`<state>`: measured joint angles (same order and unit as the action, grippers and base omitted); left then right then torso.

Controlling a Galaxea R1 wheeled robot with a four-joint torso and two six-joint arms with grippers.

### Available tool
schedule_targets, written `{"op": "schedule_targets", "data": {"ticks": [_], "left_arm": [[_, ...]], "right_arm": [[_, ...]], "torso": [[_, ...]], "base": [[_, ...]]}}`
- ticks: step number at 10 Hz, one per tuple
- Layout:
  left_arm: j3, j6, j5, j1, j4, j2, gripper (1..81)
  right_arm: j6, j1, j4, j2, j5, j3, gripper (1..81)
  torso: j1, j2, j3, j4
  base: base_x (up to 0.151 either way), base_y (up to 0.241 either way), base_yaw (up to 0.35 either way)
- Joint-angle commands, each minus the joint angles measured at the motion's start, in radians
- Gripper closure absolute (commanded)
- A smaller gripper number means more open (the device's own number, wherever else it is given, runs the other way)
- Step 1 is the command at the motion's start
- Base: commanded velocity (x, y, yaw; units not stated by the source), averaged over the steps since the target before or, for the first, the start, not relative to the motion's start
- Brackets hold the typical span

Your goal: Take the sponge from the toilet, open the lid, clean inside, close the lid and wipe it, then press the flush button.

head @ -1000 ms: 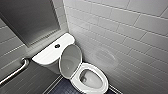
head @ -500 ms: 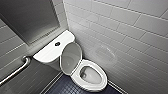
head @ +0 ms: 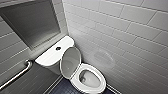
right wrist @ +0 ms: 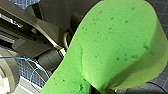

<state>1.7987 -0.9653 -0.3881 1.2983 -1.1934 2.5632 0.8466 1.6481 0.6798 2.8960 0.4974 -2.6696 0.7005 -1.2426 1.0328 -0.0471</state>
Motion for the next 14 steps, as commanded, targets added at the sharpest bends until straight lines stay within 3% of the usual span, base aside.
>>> {"op": "schedule_targets", "data": {"ticks": [1, 4, 5, 6, 10, 14], "left_arm": [[0.079, 0.005, -0.042, 0.031, 0.009, 0.051, 1.0], [0.105, 0.004, -0.043, 0.042, 0.011, 0.054, 1.0], [0.113, 0.004, -0.043, 0.045, 0.009, 0.054, 1.0], [0.122, 0.004, -0.043, 0.048, 0.008, 0.057, 1.0], [0.133, 0.002, -0.043, 0.049, 0.009, 0.056, 1.0], [0.133, 0.002, -0.041, 0.049, 0.008, 0.051, 1.0]], "right_arm": [[0.0, 0.042, 0.024, -0.004, -0.051, -0.025, 81.1], [-0.003, 0.042, 0.024, 0.005, -0.053, -0.032, 81.1], [-0.004, 0.04, 0.024, 0.005, -0.054, -0.033, 81.1], [-0.003, 0.04, 0.024, 0.007, -0.056, -0.033, 81.1], [-0.004, 0.036, 0.023, 0.008, -0.056, -0.038, 81.1], [0.002, 0.034, 0.023, 0.01, -0.056, -0.039, 81.1]], "torso": [[0.0, 0.0, -0.097, -0.027], [-0.002, 0.0, -0.195, -0.048], [-0.003, 0.0, -0.204, -0.03], [-0.003, 0.0, -0.171, -0.032], [-0.005, -0.002, -0.185, -0.033], [-0.007, -0.002, -0.185, -0.033]], "base": [[0.0, 0.0, 0.0], [0.0, 0.0, 0.0], [0.0, 0.0, 0.0], [0.0, 0.0, 0.0], [0.0, 0.0, 0.0], [0.116, 0.0, 0.0]]}}
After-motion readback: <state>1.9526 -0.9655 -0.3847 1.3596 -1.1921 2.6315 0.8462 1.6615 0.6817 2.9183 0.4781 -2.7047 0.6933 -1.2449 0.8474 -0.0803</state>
